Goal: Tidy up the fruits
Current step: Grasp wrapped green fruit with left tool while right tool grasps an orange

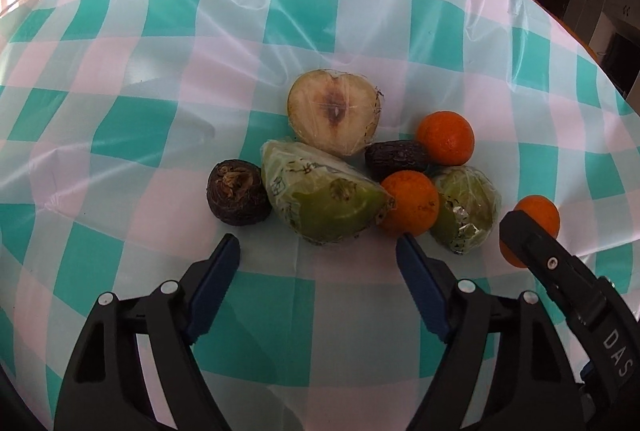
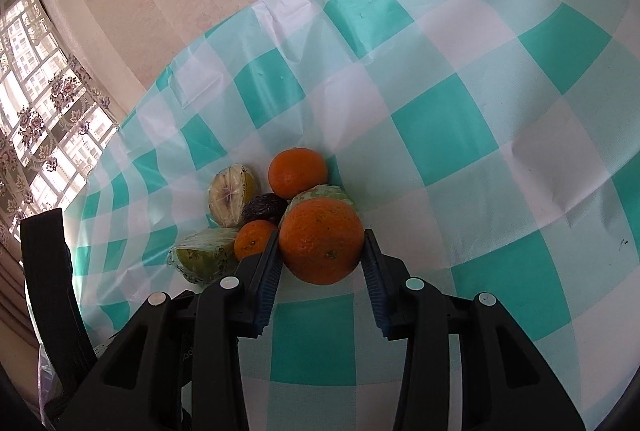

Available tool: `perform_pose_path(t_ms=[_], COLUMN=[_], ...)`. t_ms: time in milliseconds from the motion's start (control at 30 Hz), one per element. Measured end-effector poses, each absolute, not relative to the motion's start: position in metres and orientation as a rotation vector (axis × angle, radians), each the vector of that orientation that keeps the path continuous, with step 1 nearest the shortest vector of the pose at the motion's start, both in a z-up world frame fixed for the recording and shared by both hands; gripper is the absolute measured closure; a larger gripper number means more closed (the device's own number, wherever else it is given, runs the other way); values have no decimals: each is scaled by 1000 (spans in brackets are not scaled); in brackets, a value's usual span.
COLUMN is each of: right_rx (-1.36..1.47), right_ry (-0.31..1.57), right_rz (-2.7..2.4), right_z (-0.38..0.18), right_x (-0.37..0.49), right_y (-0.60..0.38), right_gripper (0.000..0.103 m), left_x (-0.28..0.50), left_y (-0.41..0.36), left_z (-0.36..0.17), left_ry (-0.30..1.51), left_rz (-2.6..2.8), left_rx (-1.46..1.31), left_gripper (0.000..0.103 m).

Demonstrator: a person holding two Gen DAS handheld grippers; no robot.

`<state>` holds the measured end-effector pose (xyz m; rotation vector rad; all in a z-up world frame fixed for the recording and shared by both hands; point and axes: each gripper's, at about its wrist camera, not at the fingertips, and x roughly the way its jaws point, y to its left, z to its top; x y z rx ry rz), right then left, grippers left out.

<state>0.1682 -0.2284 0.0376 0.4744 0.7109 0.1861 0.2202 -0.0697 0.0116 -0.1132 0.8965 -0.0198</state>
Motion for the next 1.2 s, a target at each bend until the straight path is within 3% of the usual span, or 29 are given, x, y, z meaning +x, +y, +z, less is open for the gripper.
perform_pose_path(t_ms=[300, 333, 367, 400, 967, 1200], right_rx=[470, 471, 471, 473, 480, 552], right_ry=[719, 718, 717, 717, 756, 736], right_rz=[188, 189, 188, 186, 200, 199], right_z=[37, 37, 37, 37, 33, 34], right_x=[169, 169, 169, 169, 174, 143], right_y=[-226, -226, -226, -226, -226, -235], right_gripper=[63, 63, 63, 63, 63, 63], left_x=[257, 257, 256, 255, 194, 129], left_y=[-59, -59, -60, -61, -14, -5], left_z=[12, 13, 13, 14, 21, 20], left_ry=[888, 883, 876, 873, 810, 809], left_rz=[-44, -56, -76, -77, -60, -42], left_rx=[-95, -94, -93, -92, -297, -353], left_gripper=[28, 31, 41, 42, 43, 43])
